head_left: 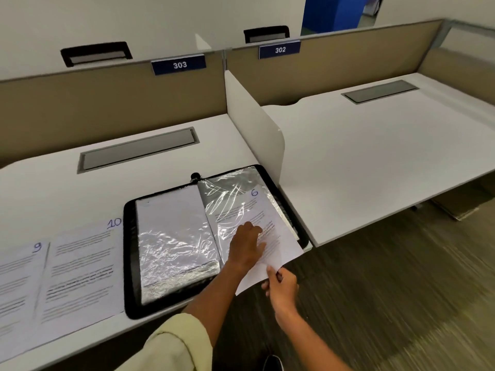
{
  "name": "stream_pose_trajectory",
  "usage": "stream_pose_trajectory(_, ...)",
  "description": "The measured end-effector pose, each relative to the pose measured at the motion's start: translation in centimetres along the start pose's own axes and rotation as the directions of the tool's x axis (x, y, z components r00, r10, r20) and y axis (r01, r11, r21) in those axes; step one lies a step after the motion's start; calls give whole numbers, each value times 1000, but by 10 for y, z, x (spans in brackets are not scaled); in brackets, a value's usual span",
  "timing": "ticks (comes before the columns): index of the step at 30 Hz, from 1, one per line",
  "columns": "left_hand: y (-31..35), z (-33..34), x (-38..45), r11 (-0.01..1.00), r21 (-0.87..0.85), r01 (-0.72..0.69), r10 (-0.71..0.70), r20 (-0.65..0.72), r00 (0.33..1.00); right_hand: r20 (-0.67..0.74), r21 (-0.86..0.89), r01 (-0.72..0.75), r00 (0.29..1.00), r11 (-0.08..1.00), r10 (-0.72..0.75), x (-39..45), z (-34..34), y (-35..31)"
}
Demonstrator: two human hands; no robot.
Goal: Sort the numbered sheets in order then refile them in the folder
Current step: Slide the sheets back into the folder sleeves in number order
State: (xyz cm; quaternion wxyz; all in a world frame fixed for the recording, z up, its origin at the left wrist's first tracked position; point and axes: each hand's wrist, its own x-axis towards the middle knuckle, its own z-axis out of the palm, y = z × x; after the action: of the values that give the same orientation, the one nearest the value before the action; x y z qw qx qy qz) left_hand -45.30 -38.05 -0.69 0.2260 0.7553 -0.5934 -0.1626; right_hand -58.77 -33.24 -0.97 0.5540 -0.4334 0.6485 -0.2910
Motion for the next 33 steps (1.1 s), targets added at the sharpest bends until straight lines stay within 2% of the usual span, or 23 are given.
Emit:
stream_pose_trajectory(7, 6, 8, -2, 998, 13, -67, 68, -91, 993, 47, 57, -14, 999, 998, 12, -5, 0, 7)
stream_pose_trajectory(13, 9, 10, -7, 993, -41, -109, 106, -72, 992, 61, 139, -35, 998, 990, 27, 18, 10, -4)
stream_pose_trajectory(18, 9, 1, -7, 992, -79, -99, 94, -62, 994, 142, 185, -62, 989, 981, 36, 44, 21, -20)
stream_pose_trajectory(24, 4, 1, -4, 990, -121, -71, 58, -108, 992, 103, 242, -74, 993, 968, 50, 56, 26, -17)
stream_pose_trajectory(29, 5, 2, -5, 985, -167, -39, 19, -118, 993, 61, 129, 40, 997, 991, -48, 65, 34, -29)
stream_pose_trajectory(33, 8, 0, -8, 980, -200, -10, -15, -124, 992, 88, 126, -16, 996, 992, 5, 78, 42, -37)
